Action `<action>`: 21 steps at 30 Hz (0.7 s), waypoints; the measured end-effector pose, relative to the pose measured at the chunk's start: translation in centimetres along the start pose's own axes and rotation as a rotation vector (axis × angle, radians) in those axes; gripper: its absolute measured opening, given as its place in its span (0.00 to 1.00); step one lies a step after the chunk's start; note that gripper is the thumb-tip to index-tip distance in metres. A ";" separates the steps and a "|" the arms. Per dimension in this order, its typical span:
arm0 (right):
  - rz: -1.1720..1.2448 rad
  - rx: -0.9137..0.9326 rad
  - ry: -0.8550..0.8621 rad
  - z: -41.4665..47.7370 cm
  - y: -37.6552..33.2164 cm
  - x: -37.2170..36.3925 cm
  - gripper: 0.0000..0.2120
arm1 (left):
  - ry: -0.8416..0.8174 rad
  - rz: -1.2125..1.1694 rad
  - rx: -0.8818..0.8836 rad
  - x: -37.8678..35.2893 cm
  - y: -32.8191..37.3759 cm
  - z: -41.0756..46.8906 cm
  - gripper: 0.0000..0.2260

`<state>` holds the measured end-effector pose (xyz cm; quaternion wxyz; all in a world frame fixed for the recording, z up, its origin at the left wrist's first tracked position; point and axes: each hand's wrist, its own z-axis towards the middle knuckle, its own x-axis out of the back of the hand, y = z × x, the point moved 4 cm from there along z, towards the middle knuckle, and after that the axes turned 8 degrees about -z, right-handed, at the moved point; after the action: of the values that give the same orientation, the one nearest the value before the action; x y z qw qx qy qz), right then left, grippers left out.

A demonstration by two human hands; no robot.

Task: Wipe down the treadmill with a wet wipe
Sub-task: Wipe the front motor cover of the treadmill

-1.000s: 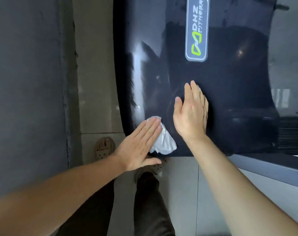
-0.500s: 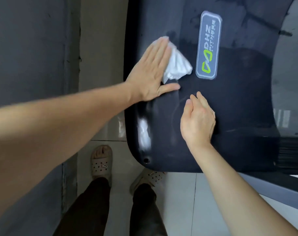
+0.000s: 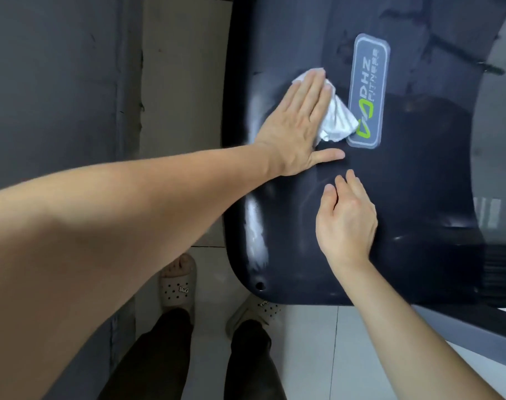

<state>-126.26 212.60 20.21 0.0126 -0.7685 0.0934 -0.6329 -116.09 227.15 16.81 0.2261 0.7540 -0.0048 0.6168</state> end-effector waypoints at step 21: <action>-0.216 0.512 0.059 3.8 -7.8 0.8 0.26 | 0.349 -1.146 1.099 -3.6 -1.4 -12.8 0.34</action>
<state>-121.38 219.77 21.27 0.1362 -0.7269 -0.1516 -0.6558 -128.42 231.92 14.74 0.1017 0.5357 0.7208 0.4279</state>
